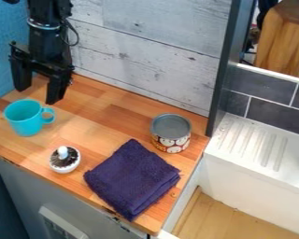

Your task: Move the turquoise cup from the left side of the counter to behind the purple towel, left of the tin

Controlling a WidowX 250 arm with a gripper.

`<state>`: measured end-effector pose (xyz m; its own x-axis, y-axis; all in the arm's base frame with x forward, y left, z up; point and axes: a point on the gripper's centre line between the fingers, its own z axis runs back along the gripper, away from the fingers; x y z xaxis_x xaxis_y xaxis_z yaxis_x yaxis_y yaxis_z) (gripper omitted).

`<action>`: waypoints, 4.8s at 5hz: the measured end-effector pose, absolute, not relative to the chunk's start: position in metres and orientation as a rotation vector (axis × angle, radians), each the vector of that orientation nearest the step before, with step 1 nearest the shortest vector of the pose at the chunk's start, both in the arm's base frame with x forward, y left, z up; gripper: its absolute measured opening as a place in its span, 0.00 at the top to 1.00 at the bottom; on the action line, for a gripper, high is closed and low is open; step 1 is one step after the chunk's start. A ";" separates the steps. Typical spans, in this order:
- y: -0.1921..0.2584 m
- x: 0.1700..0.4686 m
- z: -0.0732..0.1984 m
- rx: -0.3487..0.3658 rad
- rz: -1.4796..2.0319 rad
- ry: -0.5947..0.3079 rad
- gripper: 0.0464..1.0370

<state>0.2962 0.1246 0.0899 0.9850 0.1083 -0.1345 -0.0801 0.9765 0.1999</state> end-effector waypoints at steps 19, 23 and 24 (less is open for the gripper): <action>0.023 0.307 0.042 0.159 -0.333 0.109 0.96; 0.036 0.302 0.034 0.171 -0.294 0.163 0.73; 0.034 0.305 0.050 0.153 -0.287 0.113 0.44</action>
<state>0.3046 0.0341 0.0501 0.9530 -0.2725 -0.1322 0.2895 0.9478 0.1337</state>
